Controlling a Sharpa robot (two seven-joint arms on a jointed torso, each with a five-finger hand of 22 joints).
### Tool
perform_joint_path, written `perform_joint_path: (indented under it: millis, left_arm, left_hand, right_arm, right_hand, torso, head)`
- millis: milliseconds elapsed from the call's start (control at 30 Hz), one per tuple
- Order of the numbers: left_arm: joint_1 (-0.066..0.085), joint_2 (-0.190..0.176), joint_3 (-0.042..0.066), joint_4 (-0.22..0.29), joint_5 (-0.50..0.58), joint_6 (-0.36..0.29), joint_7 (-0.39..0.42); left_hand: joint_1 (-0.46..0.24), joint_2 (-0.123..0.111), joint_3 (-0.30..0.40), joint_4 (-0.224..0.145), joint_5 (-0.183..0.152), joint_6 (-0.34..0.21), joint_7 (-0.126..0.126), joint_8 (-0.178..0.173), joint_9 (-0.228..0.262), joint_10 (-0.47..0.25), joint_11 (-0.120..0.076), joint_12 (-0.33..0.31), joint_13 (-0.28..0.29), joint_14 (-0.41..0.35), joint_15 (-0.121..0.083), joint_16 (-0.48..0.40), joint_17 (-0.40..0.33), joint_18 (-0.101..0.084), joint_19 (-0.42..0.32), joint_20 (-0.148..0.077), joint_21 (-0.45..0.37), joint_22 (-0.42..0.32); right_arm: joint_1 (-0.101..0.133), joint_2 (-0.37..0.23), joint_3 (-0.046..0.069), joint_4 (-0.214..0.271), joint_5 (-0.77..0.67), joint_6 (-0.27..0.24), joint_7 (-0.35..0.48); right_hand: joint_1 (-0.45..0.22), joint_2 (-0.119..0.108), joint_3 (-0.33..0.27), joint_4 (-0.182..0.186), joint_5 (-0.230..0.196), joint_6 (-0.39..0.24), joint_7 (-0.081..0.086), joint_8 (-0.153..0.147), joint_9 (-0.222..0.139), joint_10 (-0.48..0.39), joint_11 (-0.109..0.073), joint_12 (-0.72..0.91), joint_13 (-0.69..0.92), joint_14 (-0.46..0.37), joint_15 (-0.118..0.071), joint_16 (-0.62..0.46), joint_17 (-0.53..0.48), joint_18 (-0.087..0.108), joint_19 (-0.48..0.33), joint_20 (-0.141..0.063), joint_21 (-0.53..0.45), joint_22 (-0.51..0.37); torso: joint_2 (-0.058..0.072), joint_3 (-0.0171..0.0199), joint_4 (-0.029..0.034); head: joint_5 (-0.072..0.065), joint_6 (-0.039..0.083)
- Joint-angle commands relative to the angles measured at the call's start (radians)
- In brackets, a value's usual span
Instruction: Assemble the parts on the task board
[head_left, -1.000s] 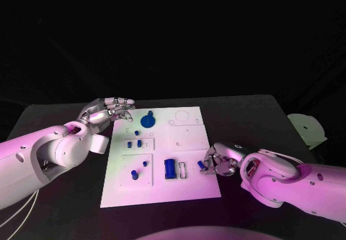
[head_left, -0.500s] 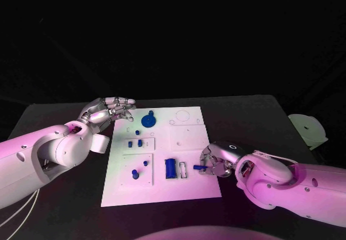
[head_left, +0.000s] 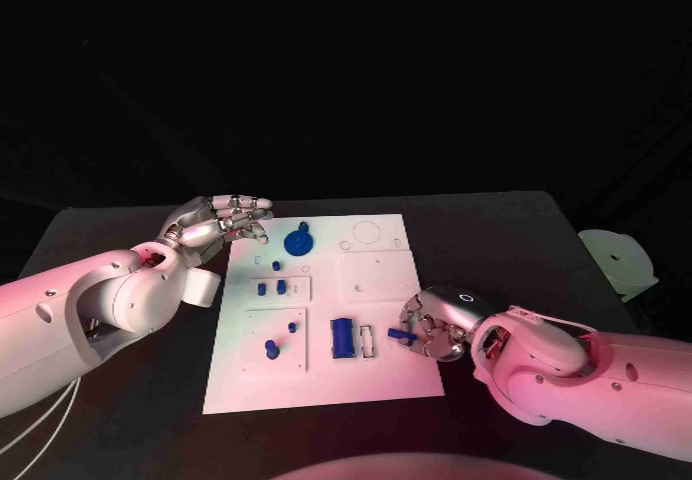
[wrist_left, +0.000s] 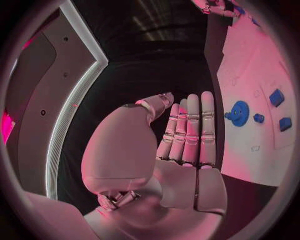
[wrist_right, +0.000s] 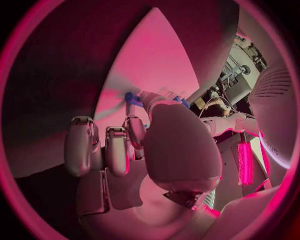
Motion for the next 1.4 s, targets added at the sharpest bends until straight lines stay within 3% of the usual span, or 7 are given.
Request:
perform_joint_path:
  millis: [33,300,567,867,967,1100,1400]
  left_arm:
    - [0.000,0.001,0.001,0.002,0.003,0.012,0.005]
    - [0.000,0.001,0.000,0.002,0.001,0.011,0.003]
    - [0.000,0.001,0.000,0.003,-0.003,0.011,0.002]
    - [0.000,0.000,0.000,0.003,-0.003,0.012,0.002]
    - [0.000,0.001,0.000,0.003,-0.004,0.013,0.001]
    - [0.000,0.001,0.000,0.004,-0.004,0.015,0.001]
    - [0.000,0.000,0.000,0.003,-0.005,0.018,-0.003]
  left_hand:
    - [-0.005,0.006,-0.002,0.002,0.004,0.000,0.009,-0.004,-0.001,0.003,0.006,-0.004,-0.002,-0.001,0.008,-0.004,-0.001,0.013,-0.003,0.004,-0.007,-0.001]
    - [-0.004,0.006,-0.001,0.002,0.004,0.000,0.008,-0.004,-0.001,0.003,0.006,-0.004,-0.002,-0.001,0.008,-0.004,-0.001,0.013,-0.003,0.004,-0.007,-0.001]
    - [-0.002,0.006,-0.001,0.000,0.005,0.000,0.008,-0.004,-0.001,0.003,0.006,-0.004,-0.002,-0.001,0.007,-0.004,-0.001,0.013,-0.003,0.003,-0.007,-0.001]
    - [0.000,0.007,0.000,-0.002,0.005,0.000,0.008,-0.004,-0.001,0.003,0.006,-0.004,-0.002,-0.001,0.007,-0.004,-0.002,0.013,-0.002,0.003,-0.007,-0.001]
    - [0.000,0.007,0.000,-0.002,0.005,0.000,0.008,-0.004,-0.001,0.003,0.006,-0.004,-0.002,-0.001,0.007,-0.004,-0.002,0.013,-0.002,0.003,-0.007,-0.001]
    - [0.000,0.007,0.000,-0.002,0.005,0.000,0.008,-0.004,-0.001,0.003,0.006,-0.004,-0.002,-0.001,0.007,-0.004,-0.002,0.013,-0.002,0.003,-0.007,-0.001]
    - [0.001,0.007,0.001,-0.003,0.005,0.000,0.009,-0.004,-0.001,0.003,0.006,-0.005,-0.002,-0.001,0.007,-0.004,-0.002,0.013,-0.002,0.003,-0.007,0.000]
  right_arm:
    - [-0.001,0.000,-0.003,0.003,0.064,-0.027,0.015]
    - [0.006,0.006,-0.002,0.022,0.130,-0.078,0.052]
    - [0.008,0.023,-0.002,0.026,0.198,-0.086,0.069]
    - [0.008,0.050,-0.002,0.013,0.236,-0.075,0.086]
    - [0.007,0.066,-0.002,0.001,0.245,-0.063,0.082]
    - [0.003,0.081,-0.002,-0.011,0.250,-0.055,0.075]
    - [-0.001,0.103,-0.002,-0.029,0.254,-0.047,0.062]
  right_hand:
    - [-0.022,-0.003,0.140,-0.129,0.002,-0.005,-0.001,0.010,0.013,0.000,0.007,0.005,0.001,0.076,-0.003,-0.004,0.094,-0.002,0.011,-0.009,-0.001,0.195]
    - [-0.048,-0.013,0.161,-0.146,-0.001,-0.007,-0.001,0.019,0.025,0.002,0.007,0.006,0.003,0.076,-0.004,-0.004,0.094,-0.002,0.012,-0.009,-0.001,0.195]
    - [-0.080,-0.014,0.170,-0.150,-0.020,-0.008,-0.002,0.023,0.030,0.003,0.006,0.007,0.005,0.077,-0.004,-0.004,0.096,-0.002,0.012,-0.010,0.000,0.195]
    - [-0.192,-0.006,0.166,-0.097,-0.036,0.002,-0.002,0.024,0.033,0.011,0.007,0.019,0.015,0.080,-0.003,0.001,0.108,-0.005,0.018,-0.009,0.013,0.199]
    - [-0.260,-0.008,0.154,-0.058,-0.028,0.007,0.000,0.023,0.031,0.013,0.008,0.021,0.017,0.080,-0.002,0.003,0.111,-0.005,0.019,-0.008,0.015,0.199]
    - [-0.290,-0.013,0.145,-0.045,-0.037,0.012,-0.001,0.023,0.032,0.017,0.008,0.028,0.022,0.081,-0.002,0.004,0.114,-0.006,0.020,-0.008,0.019,0.200]
    - [-0.306,-0.016,0.132,-0.042,-0.006,0.017,-0.002,0.025,0.033,0.020,0.007,0.034,0.027,0.081,-0.003,0.005,0.116,-0.006,0.020,-0.009,0.018,0.200]
  torso:
    - [0.001,-0.0002,0.0000]
    - [0.001,-0.0004,0.0004]
    - [0.000,-0.0006,-0.0003]
    - [0.001,-0.0009,0.0003]
    - [0.001,-0.0012,0.0009]
    - [0.001,-0.0005,0.0016]
    - [0.001,-0.0006,0.0003]
  head:
    - [0.003,-0.002]
    - [0.007,-0.004]
    - [0.008,-0.006]
    - [0.008,-0.010]
    - [0.011,-0.011]
    - [0.013,-0.013]
    - [0.015,-0.016]
